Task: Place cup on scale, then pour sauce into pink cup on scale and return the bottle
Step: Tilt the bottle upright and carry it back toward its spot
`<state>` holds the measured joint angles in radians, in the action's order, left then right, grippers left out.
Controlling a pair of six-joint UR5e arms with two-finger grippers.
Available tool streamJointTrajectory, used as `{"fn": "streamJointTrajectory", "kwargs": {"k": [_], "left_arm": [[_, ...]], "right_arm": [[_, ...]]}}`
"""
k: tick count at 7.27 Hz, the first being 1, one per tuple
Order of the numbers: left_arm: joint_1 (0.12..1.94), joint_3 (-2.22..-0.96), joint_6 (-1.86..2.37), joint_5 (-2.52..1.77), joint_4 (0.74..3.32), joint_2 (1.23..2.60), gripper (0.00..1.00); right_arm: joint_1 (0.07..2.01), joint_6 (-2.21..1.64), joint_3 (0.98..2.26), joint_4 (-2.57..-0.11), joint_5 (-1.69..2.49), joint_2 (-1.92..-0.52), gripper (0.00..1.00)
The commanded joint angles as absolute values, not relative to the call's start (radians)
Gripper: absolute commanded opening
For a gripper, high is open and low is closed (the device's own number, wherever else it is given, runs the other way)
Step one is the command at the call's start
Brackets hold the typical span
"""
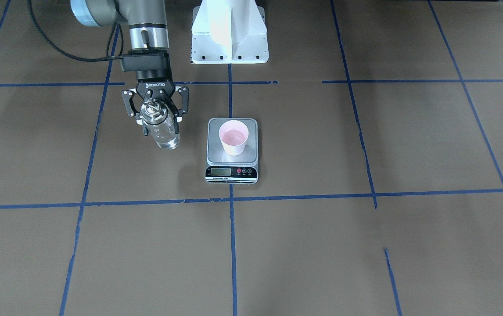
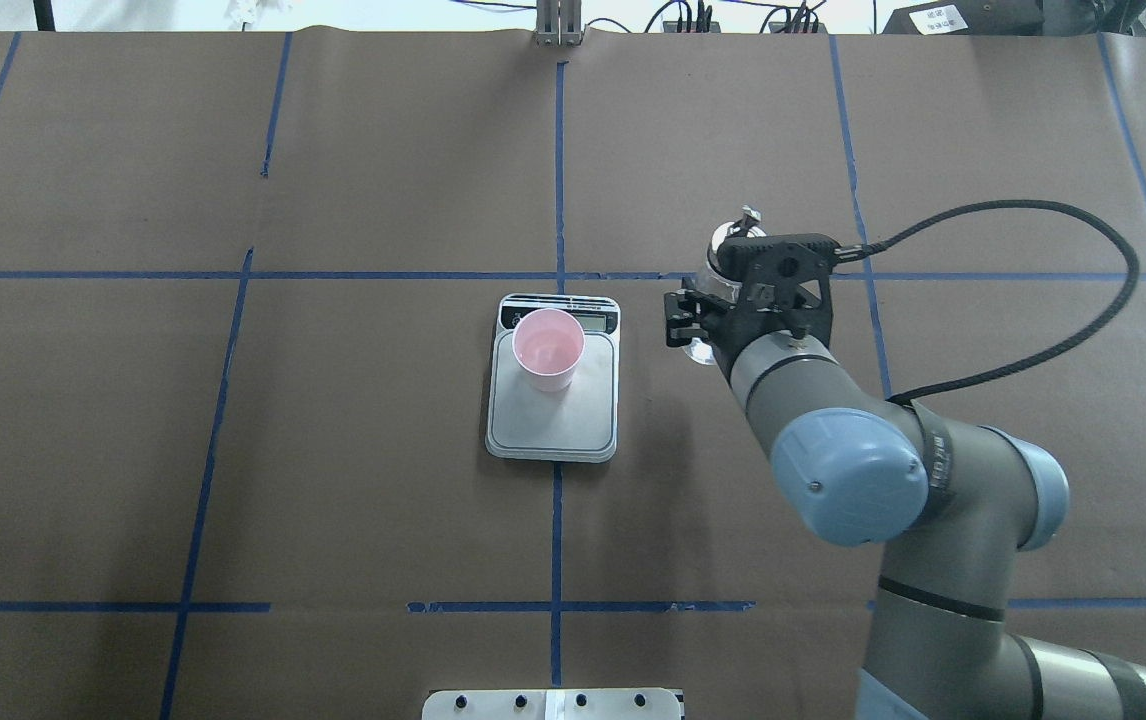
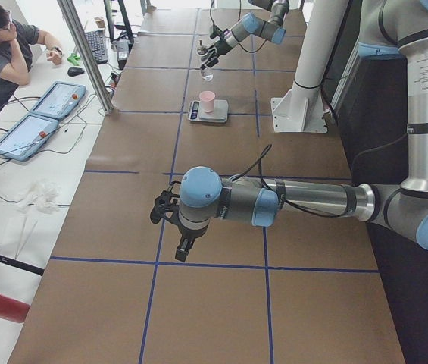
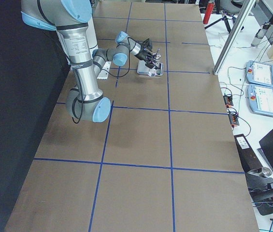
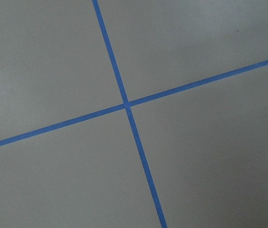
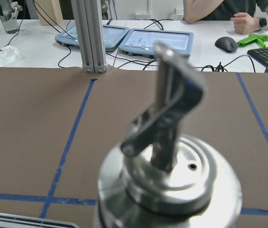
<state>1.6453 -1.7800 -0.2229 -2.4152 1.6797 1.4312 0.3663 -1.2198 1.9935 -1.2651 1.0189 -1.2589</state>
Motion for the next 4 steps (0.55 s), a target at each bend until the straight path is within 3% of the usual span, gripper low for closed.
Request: {"fn": "streamJointTrajectory", "kwargs": {"k": [1,4], "left_arm": [[1.644,-1.781,-0.224,-2.414,1.680,1.431,1.00],[1.646,-1.781,-0.224,-2.414,1.680,1.431,1.00]], "right_arm": [[0.368,-1.243,1.994,-1.031,1.006,-1.495,0.00],[0.365,-1.222,1.971,-1.029,0.914,-1.563,0.00]]}}
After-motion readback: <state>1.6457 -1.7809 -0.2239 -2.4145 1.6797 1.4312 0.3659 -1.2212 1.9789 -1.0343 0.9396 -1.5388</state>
